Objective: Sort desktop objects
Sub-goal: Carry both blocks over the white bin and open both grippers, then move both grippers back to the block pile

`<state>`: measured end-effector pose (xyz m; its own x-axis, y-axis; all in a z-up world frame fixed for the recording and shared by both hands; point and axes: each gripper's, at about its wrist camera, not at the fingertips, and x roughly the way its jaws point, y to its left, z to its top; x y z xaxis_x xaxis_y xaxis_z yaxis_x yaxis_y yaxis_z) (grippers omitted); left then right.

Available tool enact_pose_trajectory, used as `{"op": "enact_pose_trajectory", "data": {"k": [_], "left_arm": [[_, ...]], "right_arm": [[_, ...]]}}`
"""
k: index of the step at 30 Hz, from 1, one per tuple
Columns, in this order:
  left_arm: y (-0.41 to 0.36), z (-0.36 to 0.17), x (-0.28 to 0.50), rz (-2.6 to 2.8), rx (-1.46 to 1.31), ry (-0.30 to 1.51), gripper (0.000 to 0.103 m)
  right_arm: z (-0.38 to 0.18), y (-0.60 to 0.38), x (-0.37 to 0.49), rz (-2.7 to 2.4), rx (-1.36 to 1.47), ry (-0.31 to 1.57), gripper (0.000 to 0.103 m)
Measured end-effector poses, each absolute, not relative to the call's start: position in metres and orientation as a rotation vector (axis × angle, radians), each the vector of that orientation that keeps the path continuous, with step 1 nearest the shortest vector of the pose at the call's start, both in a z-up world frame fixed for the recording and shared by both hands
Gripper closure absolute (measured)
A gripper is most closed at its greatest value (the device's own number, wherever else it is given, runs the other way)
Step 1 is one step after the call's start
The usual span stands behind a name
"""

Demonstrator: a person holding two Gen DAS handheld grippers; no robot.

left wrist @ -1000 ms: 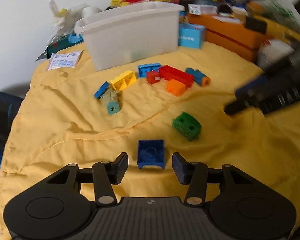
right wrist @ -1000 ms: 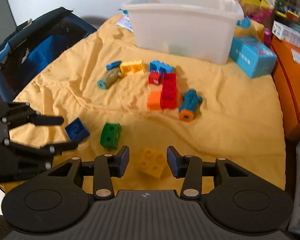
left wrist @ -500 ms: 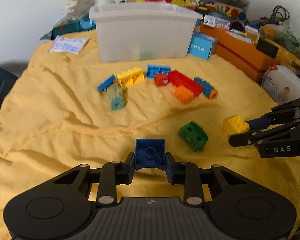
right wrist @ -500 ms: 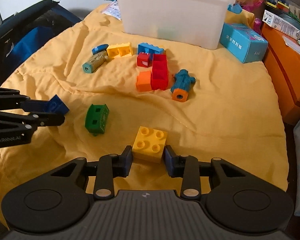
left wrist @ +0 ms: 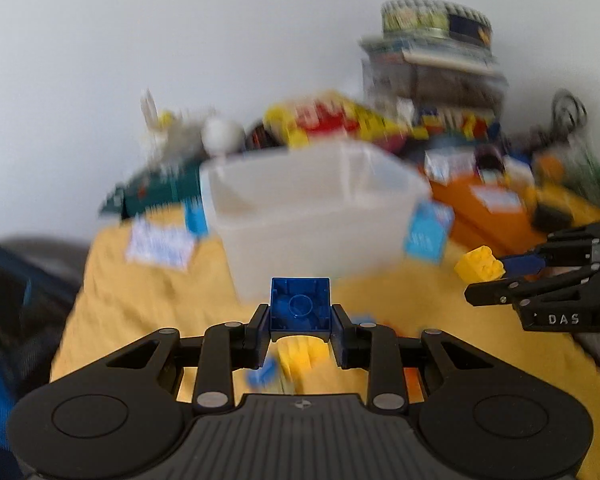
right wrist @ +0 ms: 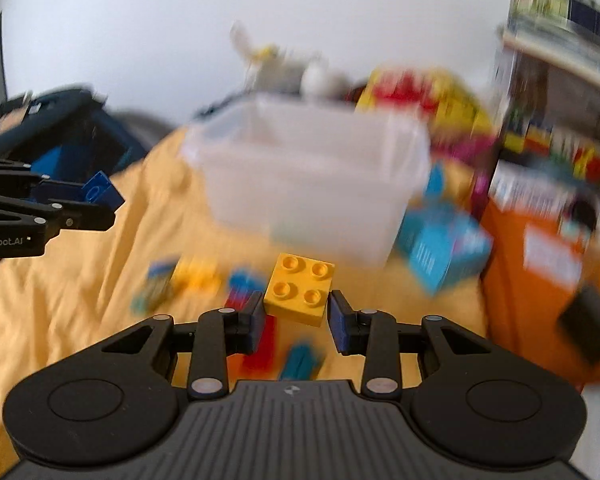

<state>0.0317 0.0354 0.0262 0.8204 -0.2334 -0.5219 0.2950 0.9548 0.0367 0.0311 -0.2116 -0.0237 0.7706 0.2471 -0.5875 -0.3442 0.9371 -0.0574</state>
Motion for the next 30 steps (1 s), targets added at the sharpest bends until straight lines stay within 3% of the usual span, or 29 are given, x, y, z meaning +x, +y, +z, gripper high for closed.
{"op": "enact_pose_trajectory", "data": {"k": [10,12,13,15,22,25,30], "left_arm": [[0.008,0.054,0.135,-0.269,0.152,0.415,0.069],[0.004,0.048,0.154,-0.227,0.142,0.420,0.064],[0.004,0.045,0.161,-0.206,0.126,0.434,0.056],[0.009,0.040,0.166,-0.211,0.067,0.480,0.055],[0.022,0.021,0.096,-0.271,0.156,0.460,0.055],[0.024,0.000,0.069,-0.277,0.177,0.520,0.055],[0.022,-0.041,0.039,-0.296,0.149,0.664,0.055]], "right_arm": [[0.007,-0.197,0.128,0.279,-0.124,0.475,0.065],[0.004,-0.191,0.143,0.265,-0.124,0.461,0.063],[0.001,-0.189,0.150,0.254,-0.134,0.472,0.057],[-0.008,-0.189,0.155,0.220,-0.137,0.513,0.057],[-0.023,-0.212,0.103,0.326,-0.088,0.557,0.059],[-0.035,-0.217,0.083,0.370,-0.075,0.620,0.060],[-0.059,-0.203,0.057,0.402,-0.128,0.706,0.069]]}}
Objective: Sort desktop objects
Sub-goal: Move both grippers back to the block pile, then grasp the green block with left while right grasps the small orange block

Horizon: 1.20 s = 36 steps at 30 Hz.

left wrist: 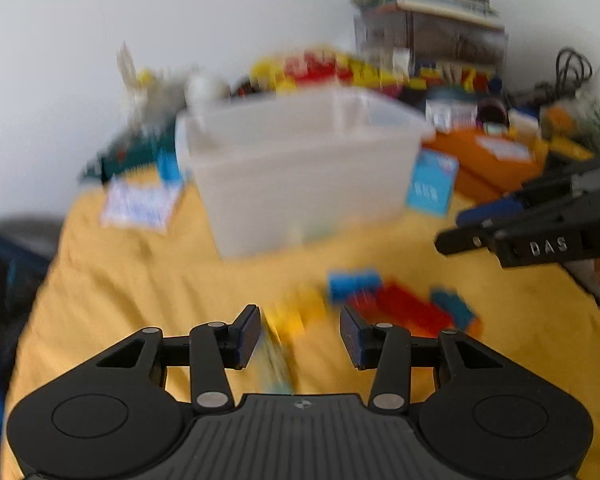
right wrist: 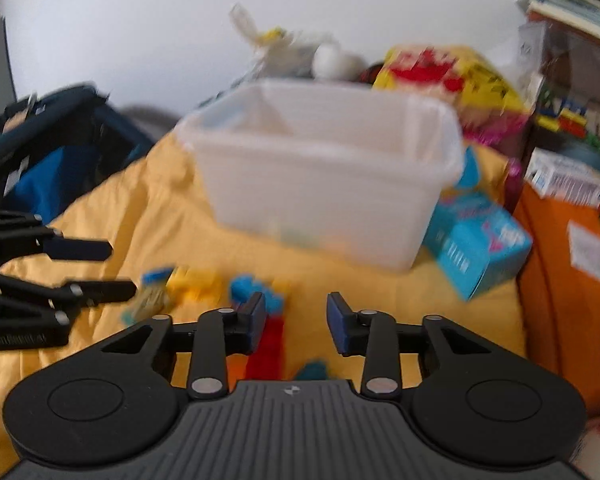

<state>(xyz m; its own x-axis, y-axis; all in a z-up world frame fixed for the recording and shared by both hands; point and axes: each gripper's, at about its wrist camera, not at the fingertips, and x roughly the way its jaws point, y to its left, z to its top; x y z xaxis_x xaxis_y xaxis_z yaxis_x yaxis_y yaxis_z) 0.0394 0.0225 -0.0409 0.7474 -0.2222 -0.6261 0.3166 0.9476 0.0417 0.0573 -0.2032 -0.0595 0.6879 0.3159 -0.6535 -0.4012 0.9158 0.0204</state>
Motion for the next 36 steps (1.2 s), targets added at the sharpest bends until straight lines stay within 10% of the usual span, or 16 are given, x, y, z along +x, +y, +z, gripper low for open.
{"op": "enact_pose_trajectory", "data": {"k": [36], "left_arm": [[-0.034,-0.084,-0.018,-0.379,0.019,0.891,0.058]], "right_arm": [[-0.109,-0.219,-0.013,0.357,-0.167,0.856,0.086]]}}
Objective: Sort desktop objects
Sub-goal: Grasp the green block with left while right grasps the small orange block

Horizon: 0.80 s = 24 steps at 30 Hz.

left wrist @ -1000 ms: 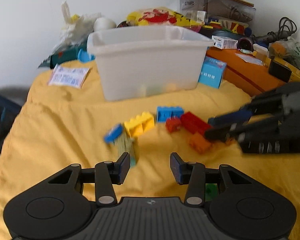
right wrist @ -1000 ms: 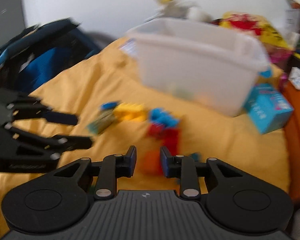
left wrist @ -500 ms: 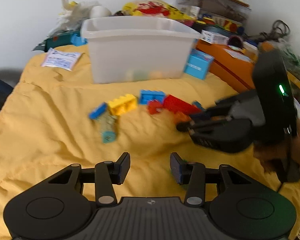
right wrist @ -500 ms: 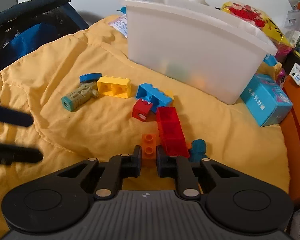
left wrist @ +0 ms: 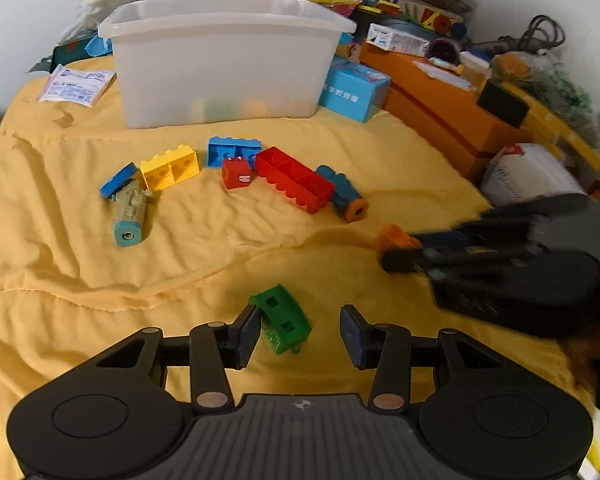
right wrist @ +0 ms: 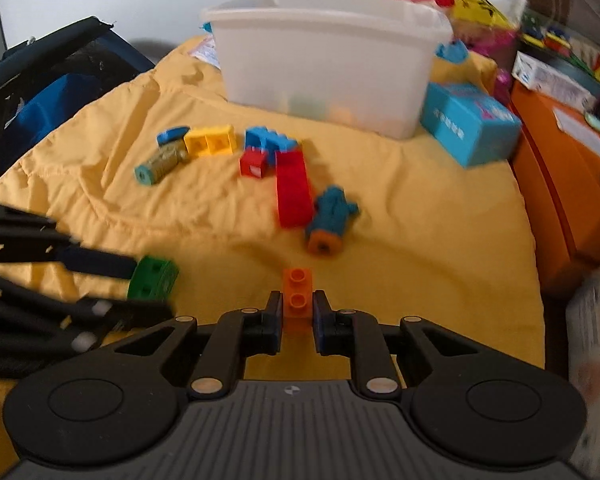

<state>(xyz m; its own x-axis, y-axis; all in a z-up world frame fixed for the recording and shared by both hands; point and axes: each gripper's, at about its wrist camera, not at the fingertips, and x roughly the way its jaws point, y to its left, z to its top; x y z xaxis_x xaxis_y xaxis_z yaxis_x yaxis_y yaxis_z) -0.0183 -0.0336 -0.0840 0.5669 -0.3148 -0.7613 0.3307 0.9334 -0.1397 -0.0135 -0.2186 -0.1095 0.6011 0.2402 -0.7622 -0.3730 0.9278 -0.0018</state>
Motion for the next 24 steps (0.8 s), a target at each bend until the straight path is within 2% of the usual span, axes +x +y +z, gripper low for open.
{"op": "enact_pose_trajectory", "data": {"k": [1,6,10,16,19,20,24], "left_arm": [[-0.037,-0.088,-0.015,-0.364,0.046,0.902,0.071],[-0.035,-0.087,-0.011,-0.391,0.109,0.921,0.078],[-0.022,-0.086,-0.015,-0.415,0.141,0.957,0.079],[-0.022,-0.089,-0.021,-0.367,0.123,0.936,0.072],[-0.027,-0.091,-0.025,-0.383,0.148,0.923,0.078],[-0.027,-0.090,-0.026,-0.390,0.145,0.921,0.079],[-0.021,-0.083,-0.024,-0.413,0.089,0.921,0.079]], "right_arm": [[-0.110,-0.219,-0.016,0.359,-0.168,0.856,0.086],[-0.110,-0.210,-0.033,0.408,-0.192,0.844,0.086],[-0.114,-0.199,-0.042,0.434,-0.199,0.846,0.086],[-0.121,-0.195,-0.044,0.429,-0.224,0.851,0.081],[-0.122,-0.195,-0.043,0.425,-0.232,0.849,0.082],[-0.122,-0.194,-0.043,0.425,-0.241,0.849,0.086],[-0.118,-0.195,-0.042,0.431,-0.250,0.858,0.086]]}}
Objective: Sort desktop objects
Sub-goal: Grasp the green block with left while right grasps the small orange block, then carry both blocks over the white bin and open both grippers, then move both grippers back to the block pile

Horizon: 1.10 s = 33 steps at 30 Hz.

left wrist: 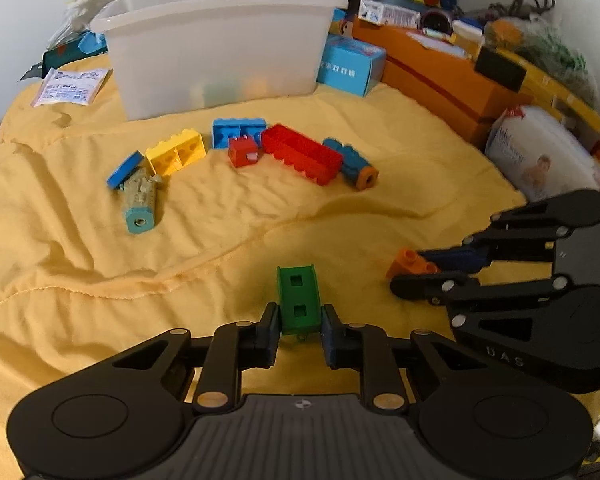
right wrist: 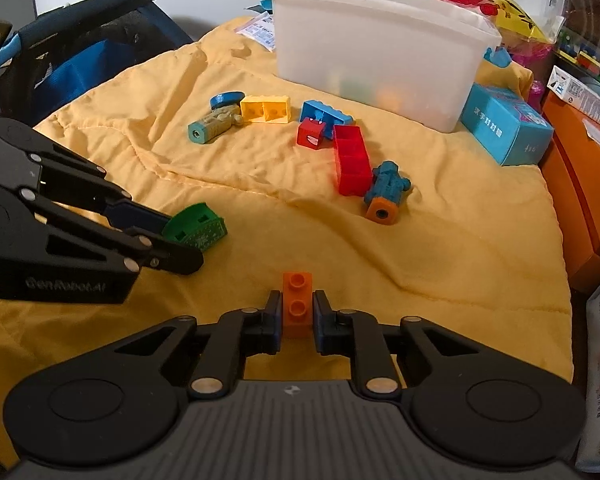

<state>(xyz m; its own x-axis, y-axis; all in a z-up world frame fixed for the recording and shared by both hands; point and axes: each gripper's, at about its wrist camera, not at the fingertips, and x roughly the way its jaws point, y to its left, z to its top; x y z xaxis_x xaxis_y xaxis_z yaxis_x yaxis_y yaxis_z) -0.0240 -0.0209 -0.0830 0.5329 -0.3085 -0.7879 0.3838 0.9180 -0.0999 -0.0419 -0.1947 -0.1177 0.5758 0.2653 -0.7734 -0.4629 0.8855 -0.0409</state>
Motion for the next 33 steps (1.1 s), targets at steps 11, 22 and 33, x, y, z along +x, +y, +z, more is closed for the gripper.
{"op": "enact_pose_trajectory", "data": {"k": [11,22,33], "left_arm": [[0.015,0.003,0.042,-0.328,0.088,0.649,0.079],[0.002,0.050,0.157,-0.263,0.125,0.479,0.076],[0.026,0.001,0.092,-0.306,0.094,0.594,0.053]], "right_arm": [[-0.044,-0.212,0.033,0.353,-0.183,0.610,0.086],[0.005,-0.198,0.148,0.250,-0.113,0.432,0.080],[-0.035,-0.189,0.089,0.382,-0.145,0.524,0.068]]}}
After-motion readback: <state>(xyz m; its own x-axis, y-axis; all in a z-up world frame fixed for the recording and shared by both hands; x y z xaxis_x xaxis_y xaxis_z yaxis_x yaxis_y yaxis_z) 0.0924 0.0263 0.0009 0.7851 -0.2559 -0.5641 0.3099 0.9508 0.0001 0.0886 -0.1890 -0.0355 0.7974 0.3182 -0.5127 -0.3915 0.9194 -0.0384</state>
